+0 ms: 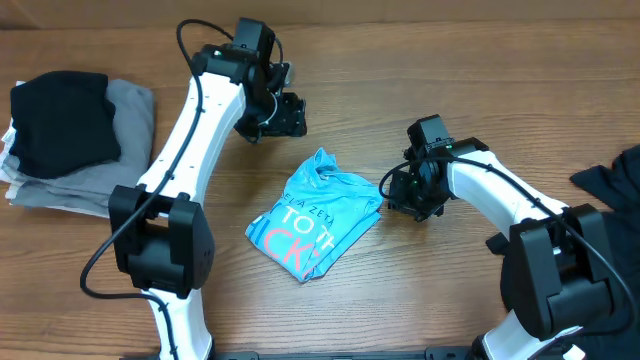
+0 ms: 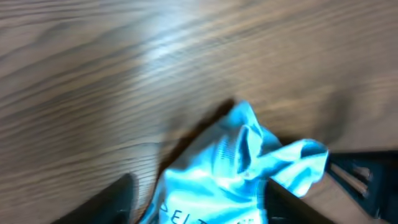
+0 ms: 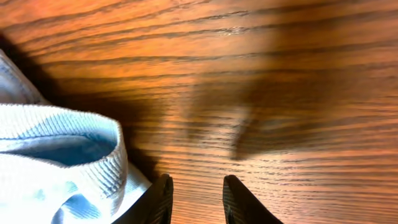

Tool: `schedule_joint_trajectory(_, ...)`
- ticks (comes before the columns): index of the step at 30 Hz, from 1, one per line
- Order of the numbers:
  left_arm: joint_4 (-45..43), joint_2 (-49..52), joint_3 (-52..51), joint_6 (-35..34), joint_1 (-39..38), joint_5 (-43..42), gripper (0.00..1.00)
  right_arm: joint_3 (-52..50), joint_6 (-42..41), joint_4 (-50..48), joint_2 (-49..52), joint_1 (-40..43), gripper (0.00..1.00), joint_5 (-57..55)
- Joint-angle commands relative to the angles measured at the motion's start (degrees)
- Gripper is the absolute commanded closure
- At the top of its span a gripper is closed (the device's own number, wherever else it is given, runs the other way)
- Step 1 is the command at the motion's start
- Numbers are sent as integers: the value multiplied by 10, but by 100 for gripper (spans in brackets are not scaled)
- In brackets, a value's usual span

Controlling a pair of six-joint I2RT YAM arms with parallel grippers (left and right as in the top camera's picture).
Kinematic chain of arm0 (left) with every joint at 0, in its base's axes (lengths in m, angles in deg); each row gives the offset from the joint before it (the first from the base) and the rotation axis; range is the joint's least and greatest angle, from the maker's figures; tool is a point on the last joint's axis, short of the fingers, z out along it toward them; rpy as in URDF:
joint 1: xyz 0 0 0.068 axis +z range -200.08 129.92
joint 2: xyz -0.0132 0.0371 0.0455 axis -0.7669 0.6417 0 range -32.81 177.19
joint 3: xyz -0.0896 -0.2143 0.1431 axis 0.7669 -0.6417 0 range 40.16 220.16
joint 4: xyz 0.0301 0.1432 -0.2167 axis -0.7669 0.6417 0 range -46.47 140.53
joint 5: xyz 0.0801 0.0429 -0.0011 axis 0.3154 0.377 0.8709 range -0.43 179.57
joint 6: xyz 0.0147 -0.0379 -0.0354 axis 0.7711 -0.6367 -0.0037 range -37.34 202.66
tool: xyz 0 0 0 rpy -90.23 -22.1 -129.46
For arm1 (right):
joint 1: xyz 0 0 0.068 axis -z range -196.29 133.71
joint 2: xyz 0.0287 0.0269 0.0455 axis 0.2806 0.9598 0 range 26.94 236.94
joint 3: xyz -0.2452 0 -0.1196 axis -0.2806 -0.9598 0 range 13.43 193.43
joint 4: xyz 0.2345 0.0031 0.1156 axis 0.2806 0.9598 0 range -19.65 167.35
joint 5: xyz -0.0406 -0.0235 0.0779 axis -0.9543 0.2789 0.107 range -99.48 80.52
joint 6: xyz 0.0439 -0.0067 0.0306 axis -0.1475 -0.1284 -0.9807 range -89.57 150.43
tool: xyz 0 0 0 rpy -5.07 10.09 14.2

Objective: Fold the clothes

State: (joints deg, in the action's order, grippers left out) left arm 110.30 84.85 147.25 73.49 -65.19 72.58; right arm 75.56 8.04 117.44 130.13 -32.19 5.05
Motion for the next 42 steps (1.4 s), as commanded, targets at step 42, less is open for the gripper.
schedule_joint_trajectory(42,38,86,-9,22,-73,32,51,4,3,-1,-2,-1,66,6)
